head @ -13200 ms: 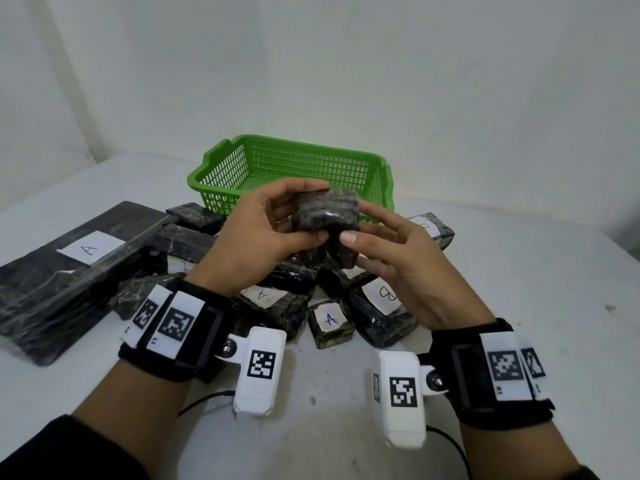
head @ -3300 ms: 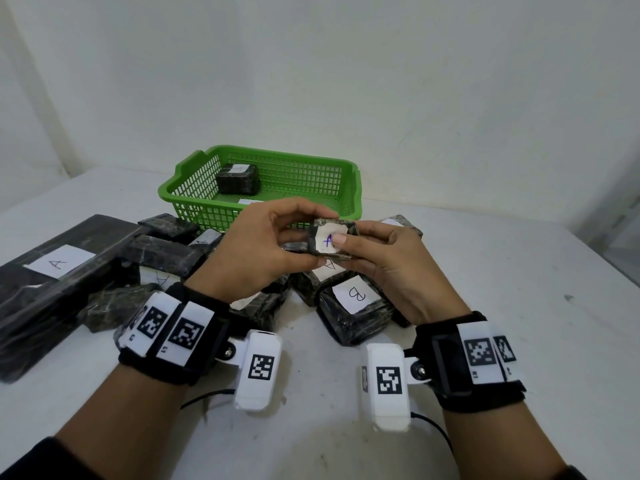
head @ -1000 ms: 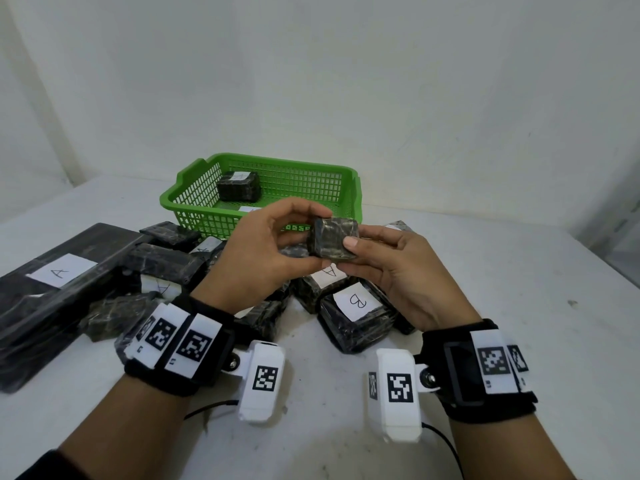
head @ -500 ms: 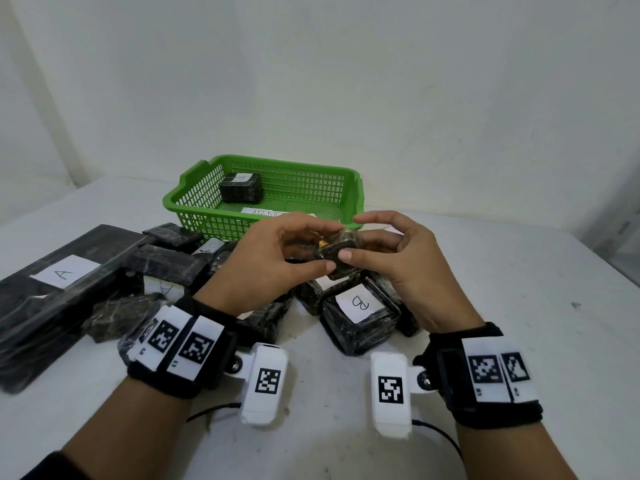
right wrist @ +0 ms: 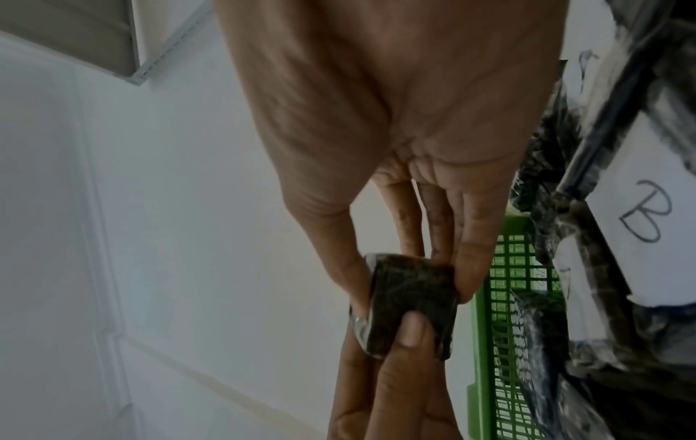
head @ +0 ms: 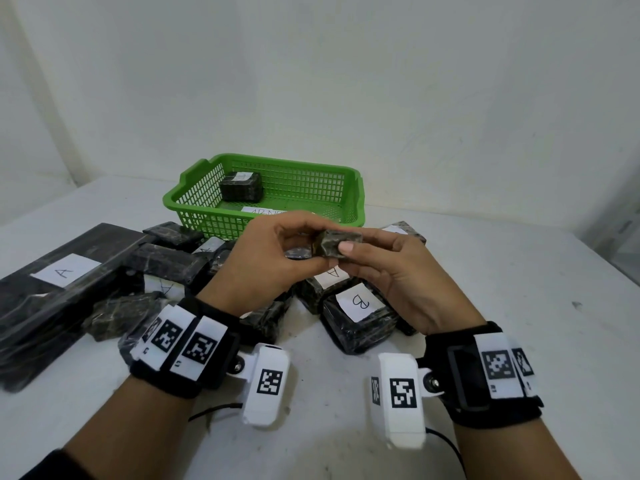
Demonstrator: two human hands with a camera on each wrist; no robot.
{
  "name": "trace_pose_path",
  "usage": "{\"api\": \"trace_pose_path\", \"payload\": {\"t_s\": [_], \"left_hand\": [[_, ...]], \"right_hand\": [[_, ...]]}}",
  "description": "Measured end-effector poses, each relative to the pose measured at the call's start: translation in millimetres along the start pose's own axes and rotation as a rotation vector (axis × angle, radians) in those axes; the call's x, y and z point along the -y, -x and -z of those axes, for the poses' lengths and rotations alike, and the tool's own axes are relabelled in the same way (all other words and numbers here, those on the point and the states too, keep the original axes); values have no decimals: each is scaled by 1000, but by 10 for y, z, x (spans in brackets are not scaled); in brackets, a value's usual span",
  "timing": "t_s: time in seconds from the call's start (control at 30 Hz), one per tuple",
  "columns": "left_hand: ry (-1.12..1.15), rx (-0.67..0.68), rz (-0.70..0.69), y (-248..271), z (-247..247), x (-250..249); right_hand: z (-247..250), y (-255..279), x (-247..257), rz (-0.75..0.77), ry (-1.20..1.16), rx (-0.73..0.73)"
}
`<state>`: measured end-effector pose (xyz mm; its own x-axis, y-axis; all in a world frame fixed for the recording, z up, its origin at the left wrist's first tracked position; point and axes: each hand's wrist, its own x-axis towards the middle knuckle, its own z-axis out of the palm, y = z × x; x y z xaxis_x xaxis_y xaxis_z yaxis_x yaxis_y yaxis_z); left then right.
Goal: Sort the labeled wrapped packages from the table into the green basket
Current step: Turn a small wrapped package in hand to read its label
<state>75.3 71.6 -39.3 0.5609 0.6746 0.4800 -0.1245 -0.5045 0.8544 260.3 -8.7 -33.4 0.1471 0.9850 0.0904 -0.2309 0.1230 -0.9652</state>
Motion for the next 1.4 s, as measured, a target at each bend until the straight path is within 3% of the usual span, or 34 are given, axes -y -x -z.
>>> {"api": "trace_pose_path", "payload": {"t_s": [0.43,0.67,0.77,0.9,1.07,1.2,1.4], "left_hand": [[32,20,-1,1,8,12],[4,20,-27,3,30,-1],[41,80,49,-7,21,-8],[118,48,157,-27,-5,-17],[120,-50,114,-31,-6,2],[89,-31,72,-17,-16,32],[47,-29,52,14,-52,2]], "right_hand": [[-14,3,-1,11,2,-14],[-20,51,90,-116,-17,11],[-32,45,75,-60,-79,-25],[-10,31,67,84,-78,-53],[-28,55,96,99,-40,-30],[-33,33,75,-8,0,-34],[-11,21,32,32,35,-80]]}}
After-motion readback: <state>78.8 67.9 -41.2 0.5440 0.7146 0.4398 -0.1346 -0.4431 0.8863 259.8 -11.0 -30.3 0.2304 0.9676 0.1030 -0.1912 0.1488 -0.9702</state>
